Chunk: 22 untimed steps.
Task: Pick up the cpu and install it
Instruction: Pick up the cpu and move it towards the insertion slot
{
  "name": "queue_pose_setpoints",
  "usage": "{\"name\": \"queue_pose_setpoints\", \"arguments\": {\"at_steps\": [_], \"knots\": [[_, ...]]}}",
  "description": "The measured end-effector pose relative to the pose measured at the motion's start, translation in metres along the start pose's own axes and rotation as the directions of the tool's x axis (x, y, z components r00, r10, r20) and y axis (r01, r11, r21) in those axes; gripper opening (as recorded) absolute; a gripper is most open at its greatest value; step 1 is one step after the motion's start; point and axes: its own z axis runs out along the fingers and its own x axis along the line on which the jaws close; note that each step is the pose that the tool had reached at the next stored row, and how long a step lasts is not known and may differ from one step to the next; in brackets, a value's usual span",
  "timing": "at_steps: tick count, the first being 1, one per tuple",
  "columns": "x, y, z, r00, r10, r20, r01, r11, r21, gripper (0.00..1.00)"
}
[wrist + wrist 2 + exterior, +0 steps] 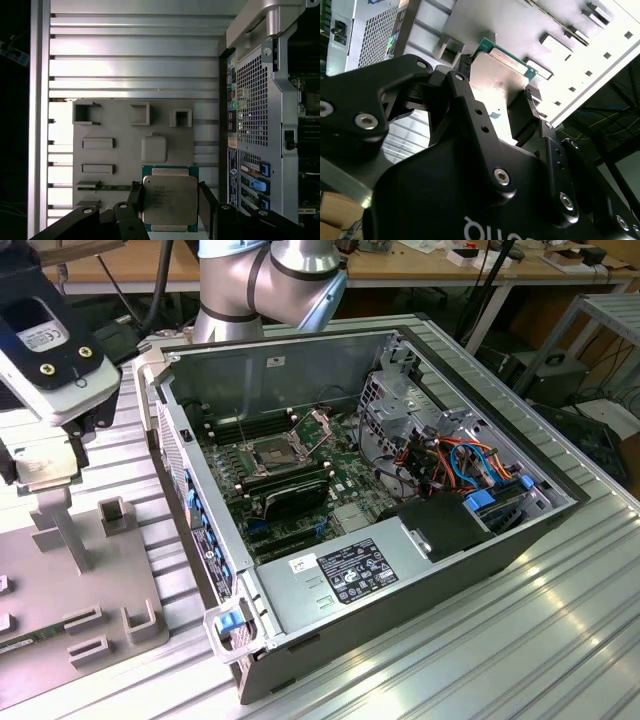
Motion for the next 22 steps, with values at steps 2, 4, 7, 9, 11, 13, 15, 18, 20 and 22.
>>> {"name": "queue_pose_setpoints", "arguments": {"at_steps": [2,4,7,9,11,13,15,18,20,22], "knots": [[-0.004,0.0,0.0,1.0,0.0,0.0,0.0,1.0,0.0,0.55],[-0.008,0.0,0.0001,1.0,0.0,0.0001,0.0,1.0,0.0,0.55],[-0.014,0.0,0.0001,1.0,-0.001,0.0,0.001,1.0,-0.0001,0.55],[-0.0188,-0.0001,0.0001,1.0,-0.001,0.0,0.001,1.0,0.0,0.55],[-0.0232,0.0,0.0,1.0,-0.001,0.0,0.001,1.0,0.0,0.55],[-0.0272,0.0,0.0001,1.0,-0.001,0.0001,0.001,1.0,0.0,0.55],[-0.0311,0.0,0.0001,1.0,-0.001,0.0,0.001,1.0,-0.0001,0.55],[-0.037,-0.0001,0.0001,1.0,-0.001,0.0,0.001,1.0,0.0,0.55],[-0.0409,-0.0001,0.0001,1.0,-0.002,0.0,0.002,1.0,-0.0001,0.55],[-0.045,-0.0001,0.0001,1.0,-0.002,0.0,0.002,1.0,0.0,0.55]]}}
